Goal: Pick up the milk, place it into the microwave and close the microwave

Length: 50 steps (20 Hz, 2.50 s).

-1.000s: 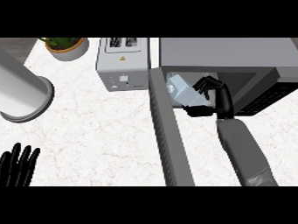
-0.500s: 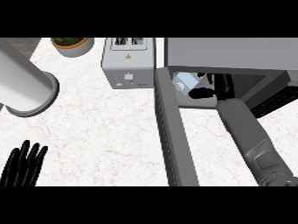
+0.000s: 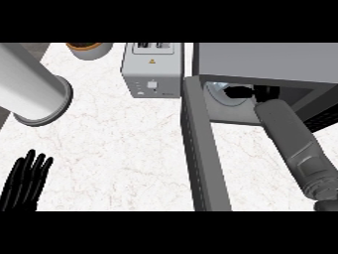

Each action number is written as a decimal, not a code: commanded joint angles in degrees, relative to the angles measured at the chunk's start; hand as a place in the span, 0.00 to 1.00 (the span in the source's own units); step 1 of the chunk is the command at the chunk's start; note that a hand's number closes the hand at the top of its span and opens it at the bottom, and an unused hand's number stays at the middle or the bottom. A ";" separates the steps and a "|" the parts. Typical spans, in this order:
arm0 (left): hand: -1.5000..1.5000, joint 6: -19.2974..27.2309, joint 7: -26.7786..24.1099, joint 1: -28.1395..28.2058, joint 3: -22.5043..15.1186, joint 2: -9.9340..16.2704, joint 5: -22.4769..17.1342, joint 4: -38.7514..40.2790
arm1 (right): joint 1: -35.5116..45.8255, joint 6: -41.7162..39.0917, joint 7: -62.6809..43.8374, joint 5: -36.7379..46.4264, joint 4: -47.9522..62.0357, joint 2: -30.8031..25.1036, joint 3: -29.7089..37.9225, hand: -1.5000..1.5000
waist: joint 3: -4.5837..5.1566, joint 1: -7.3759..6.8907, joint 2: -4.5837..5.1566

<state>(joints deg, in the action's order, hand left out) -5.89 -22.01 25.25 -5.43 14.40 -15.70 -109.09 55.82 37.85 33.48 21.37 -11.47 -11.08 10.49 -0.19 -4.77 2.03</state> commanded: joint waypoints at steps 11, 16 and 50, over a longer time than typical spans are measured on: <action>0.00 -0.13 -0.24 -2.36 -1.54 0.76 4.54 2.87 | 5.25 6.78 -4.51 5.33 7.17 -3.04 -2.92 0.00 | -0.02 -2.56 1.21; 0.00 1.04 0.72 -3.03 -2.72 -0.30 5.45 1.09 | 5.25 0.74 -1.60 4.23 6.48 -1.24 -2.06 0.00 | -0.17 -2.32 1.06; 0.00 1.93 0.86 -7.76 -8.00 -5.32 10.30 5.36 | -15.10 -35.25 24.37 -9.56 3.91 -1.04 9.83 0.00 | 0.06 3.09 -1.20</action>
<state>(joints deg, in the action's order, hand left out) -3.48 -19.39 19.03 -14.06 9.42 -5.62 -106.50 44.87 9.25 54.52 12.81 -8.22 -9.45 19.63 0.01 -2.56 0.51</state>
